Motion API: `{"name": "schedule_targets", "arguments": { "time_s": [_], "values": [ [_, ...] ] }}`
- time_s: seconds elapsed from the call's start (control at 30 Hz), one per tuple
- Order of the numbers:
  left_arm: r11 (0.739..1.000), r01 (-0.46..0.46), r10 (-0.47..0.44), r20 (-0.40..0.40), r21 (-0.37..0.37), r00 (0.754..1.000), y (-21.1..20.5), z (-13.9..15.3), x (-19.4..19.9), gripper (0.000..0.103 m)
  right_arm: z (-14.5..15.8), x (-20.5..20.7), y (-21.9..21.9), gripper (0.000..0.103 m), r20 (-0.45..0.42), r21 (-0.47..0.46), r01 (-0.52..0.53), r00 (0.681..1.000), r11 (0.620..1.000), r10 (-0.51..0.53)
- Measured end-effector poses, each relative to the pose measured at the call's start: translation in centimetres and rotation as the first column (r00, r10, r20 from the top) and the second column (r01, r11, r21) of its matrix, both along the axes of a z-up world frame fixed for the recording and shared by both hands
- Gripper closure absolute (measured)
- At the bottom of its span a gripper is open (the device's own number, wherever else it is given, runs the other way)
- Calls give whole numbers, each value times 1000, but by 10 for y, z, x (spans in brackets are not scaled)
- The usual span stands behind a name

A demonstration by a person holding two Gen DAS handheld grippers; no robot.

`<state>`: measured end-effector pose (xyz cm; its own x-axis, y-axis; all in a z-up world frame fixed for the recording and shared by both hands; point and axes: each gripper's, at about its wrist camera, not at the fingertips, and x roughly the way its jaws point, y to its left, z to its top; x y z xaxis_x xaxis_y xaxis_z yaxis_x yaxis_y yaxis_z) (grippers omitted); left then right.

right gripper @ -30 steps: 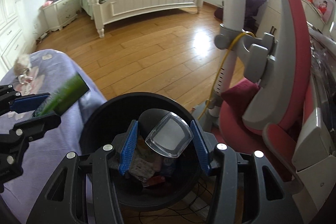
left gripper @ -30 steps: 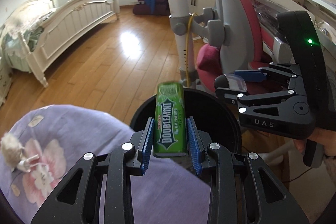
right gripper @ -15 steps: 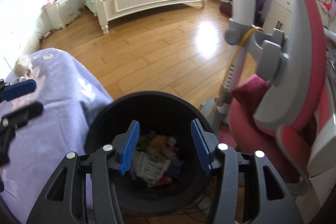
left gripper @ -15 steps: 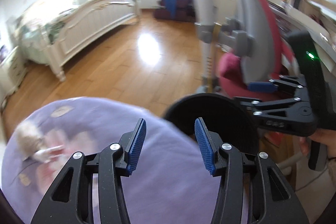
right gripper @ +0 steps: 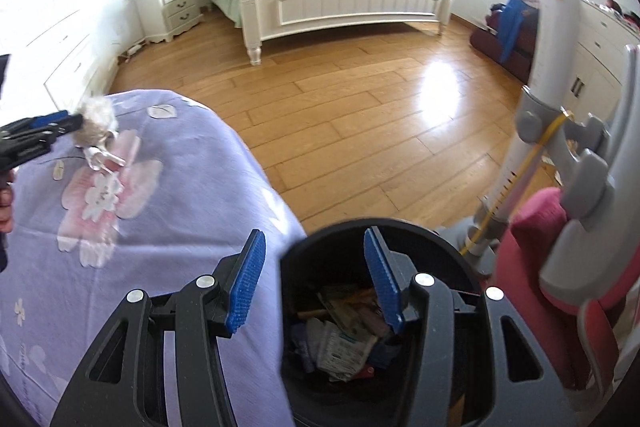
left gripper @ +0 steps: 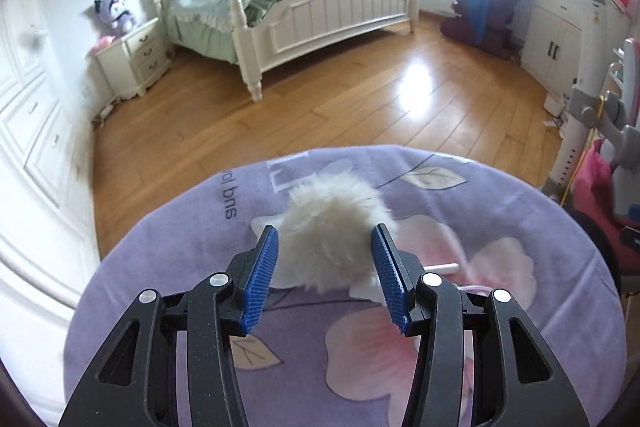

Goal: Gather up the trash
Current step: 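Grasp the white fluffy pom-pom with the left gripper while the right grasps the spray pump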

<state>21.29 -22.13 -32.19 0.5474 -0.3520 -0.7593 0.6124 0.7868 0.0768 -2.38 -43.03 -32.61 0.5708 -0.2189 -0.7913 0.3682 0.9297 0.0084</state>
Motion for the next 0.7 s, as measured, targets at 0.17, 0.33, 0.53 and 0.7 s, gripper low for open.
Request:
{"name": "schedule_targets", "arguments": {
  "time_s": [0.17,0.33,0.53,0.7],
  "values": [
    [999,53,-53,-54,-9,997,-5,-17,16,69,9,28,25,51,7,-10,-82,997,997,82],
    [996,3,-5,-23,-87,1000,32,2,12,76,19,64,63,51,32,-1,-216,976,976,216],
    [997,-13,16,42,-70,999,78,32,-25,76,11,123,115,52,29,37,-406,914,913,405],
    [997,-49,51,39,-52,998,110,37,-43,76,-7,161,159,53,-22,34,-520,854,854,521]
  ]
}}
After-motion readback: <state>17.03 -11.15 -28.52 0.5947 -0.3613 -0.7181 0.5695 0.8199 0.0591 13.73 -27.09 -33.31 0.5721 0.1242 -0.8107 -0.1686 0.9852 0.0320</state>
